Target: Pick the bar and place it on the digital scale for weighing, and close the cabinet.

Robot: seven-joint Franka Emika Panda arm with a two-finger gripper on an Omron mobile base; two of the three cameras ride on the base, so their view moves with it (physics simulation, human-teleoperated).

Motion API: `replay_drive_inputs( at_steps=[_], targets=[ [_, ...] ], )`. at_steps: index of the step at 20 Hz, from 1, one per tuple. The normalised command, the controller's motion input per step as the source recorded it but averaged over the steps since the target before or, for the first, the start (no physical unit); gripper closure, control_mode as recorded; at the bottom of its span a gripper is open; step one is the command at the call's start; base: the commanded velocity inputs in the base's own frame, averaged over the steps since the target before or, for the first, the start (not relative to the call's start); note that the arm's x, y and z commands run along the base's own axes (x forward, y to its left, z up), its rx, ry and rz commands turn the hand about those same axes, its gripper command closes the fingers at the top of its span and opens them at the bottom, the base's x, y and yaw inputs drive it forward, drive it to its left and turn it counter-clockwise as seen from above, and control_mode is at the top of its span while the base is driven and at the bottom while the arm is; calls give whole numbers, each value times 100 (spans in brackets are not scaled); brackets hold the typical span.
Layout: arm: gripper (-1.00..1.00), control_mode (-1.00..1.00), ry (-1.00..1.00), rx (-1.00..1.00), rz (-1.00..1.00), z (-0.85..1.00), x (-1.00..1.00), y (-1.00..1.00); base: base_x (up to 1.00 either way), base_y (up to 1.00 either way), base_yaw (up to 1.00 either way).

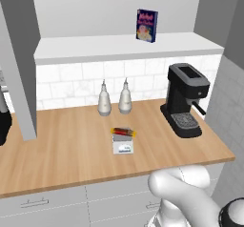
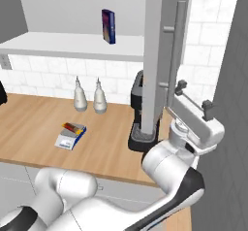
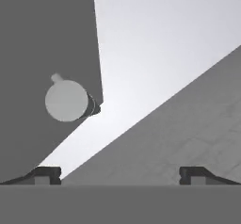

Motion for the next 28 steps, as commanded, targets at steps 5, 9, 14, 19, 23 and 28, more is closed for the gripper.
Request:
replay_drive_inputs(
  at_steps=[5, 9, 14, 19, 23, 28],
  targets=[
    [-100, -100, -10, -38, -4, 52, -66, 100, 0, 0, 0],
    [-100, -100, 0, -50, -10, 3, -31, 100, 0, 0, 0],
    [-100, -100, 4, -49, -16, 0, 0, 100, 0, 0, 0],
    [-100, -100, 1, -34, -33, 27, 41, 100, 0, 0, 0],
    [-100, -100, 11, -19, -39, 1, 68, 100, 0, 0, 0],
    [-100, -100, 13, -13, -43, -3, 92, 100, 0, 0, 0]
  ],
)
